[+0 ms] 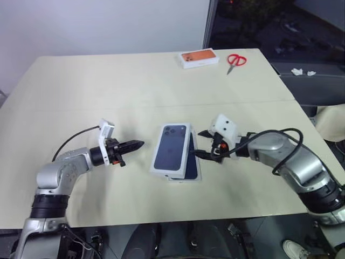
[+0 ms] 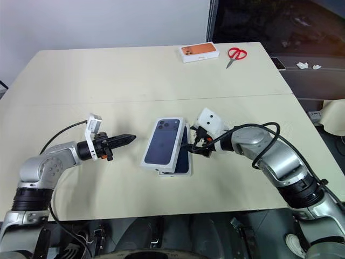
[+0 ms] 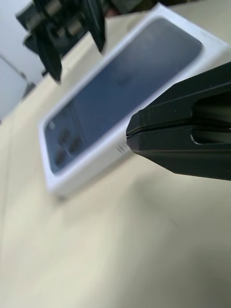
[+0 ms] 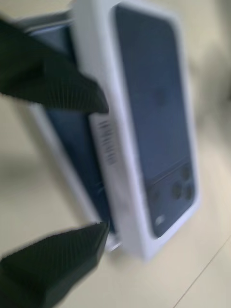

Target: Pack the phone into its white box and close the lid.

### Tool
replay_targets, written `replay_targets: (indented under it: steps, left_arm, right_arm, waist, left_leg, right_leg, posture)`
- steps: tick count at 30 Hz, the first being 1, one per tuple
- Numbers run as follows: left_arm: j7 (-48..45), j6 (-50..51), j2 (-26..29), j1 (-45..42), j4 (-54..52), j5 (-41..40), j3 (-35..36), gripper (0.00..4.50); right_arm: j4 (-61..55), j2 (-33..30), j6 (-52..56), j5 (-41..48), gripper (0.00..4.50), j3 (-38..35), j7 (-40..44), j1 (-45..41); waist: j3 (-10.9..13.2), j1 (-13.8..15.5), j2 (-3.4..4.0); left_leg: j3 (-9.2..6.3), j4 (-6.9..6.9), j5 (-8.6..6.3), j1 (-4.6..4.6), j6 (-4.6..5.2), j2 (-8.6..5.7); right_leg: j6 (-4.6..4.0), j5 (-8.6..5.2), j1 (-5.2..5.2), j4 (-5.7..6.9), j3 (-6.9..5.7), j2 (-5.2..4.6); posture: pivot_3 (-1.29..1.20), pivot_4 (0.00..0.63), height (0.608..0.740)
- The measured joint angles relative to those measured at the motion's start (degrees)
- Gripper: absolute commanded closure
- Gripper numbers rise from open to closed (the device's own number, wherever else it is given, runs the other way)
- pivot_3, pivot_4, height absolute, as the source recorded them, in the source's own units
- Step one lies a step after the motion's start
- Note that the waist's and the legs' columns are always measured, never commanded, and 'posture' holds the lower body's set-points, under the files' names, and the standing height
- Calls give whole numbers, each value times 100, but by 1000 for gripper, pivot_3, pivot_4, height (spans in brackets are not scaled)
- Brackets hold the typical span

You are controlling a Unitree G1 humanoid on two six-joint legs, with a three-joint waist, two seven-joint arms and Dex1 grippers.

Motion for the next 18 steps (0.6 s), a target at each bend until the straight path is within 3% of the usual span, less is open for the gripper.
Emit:
replay_targets:
  steps: [4, 11, 18]
  left_arm:
    - [109, -170, -277, -1, 66, 208, -192, 4500]
    - [228, -168, -808, -95, 182, 365, -585, 4500]
    - [435, 60, -944, -432, 70, 367, -538, 4500]
  right_arm:
    - [-14, 51, -31, -409, 4474, 113, 7, 11]
    - [-108, 264, 1, -770, 4474, 269, 67, 184]
    - [-135, 266, 61, -1032, 4474, 184, 91, 350]
  waist:
    - [0, 85, 0]
    - [0, 94, 0]
    - [0, 79, 0]
  left_leg:
    - [0, 0, 0, 0, 0, -3]
    - [-1, 1, 0, -1, -1, -4]
    - [-2, 0, 2, 0, -4, -4]
  right_leg:
    - [0, 0, 0, -1, 0, -3]
    - [0, 0, -1, 1, -1, -3]
    - [0, 1, -1, 3, -2, -2]
  posture:
    - [0, 150, 740]
    - [0, 150, 740]
    - [0, 150, 740]
